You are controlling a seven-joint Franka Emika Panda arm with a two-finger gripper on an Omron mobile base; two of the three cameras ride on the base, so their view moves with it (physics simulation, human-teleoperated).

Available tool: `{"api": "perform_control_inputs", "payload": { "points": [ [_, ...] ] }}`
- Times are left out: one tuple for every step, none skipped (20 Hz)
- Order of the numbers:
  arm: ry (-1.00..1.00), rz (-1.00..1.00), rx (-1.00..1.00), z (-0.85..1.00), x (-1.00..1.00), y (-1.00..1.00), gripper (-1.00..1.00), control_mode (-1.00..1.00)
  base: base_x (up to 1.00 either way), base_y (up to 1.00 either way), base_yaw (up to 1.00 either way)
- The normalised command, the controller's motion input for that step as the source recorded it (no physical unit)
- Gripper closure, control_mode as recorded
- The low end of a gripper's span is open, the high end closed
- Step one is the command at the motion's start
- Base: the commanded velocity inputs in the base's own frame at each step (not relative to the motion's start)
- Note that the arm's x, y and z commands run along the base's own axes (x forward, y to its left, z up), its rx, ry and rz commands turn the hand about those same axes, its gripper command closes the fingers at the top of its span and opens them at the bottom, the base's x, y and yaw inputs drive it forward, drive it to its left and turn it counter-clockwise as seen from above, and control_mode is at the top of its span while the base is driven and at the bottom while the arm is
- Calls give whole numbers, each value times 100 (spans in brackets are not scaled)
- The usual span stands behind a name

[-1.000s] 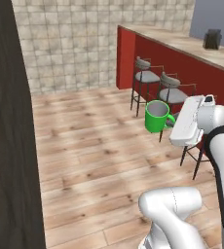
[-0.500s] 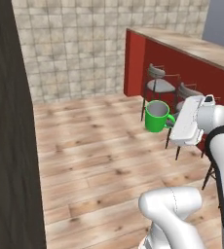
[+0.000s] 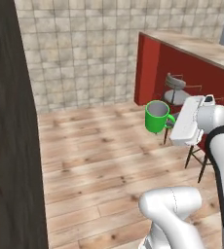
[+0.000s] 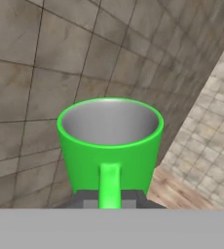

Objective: Open the cabinet directly in front. Then move the liquor and the mug to the dining counter with the jar on it.

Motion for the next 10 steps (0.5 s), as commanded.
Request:
{"api": "perform_control_inputs", "payload": {
  "points": [
    [0,0,0,0,0,0,100,100,100,26,5],
    [0,0,0,0,0,0,100,100,100,25,3],
    [0,0,0,0,0,0,100,100,100,23,2],
    [0,0,0,0,0,0,100,100,100,23,1],
    [0,0,0,0,0,0,100,100,100,20,1],
    [0,0,0,0,0,0,100,100,100,19,1],
    [0,0,0,0,0,0,100,100,100,17,1],
    [0,0,0,0,0,0,100,100,100,17,1],
    [0,0,0,0,0,0,100,100,100,14,0],
    [0,0,0,0,0,0,100,100,100,9,0]
  ]
}}
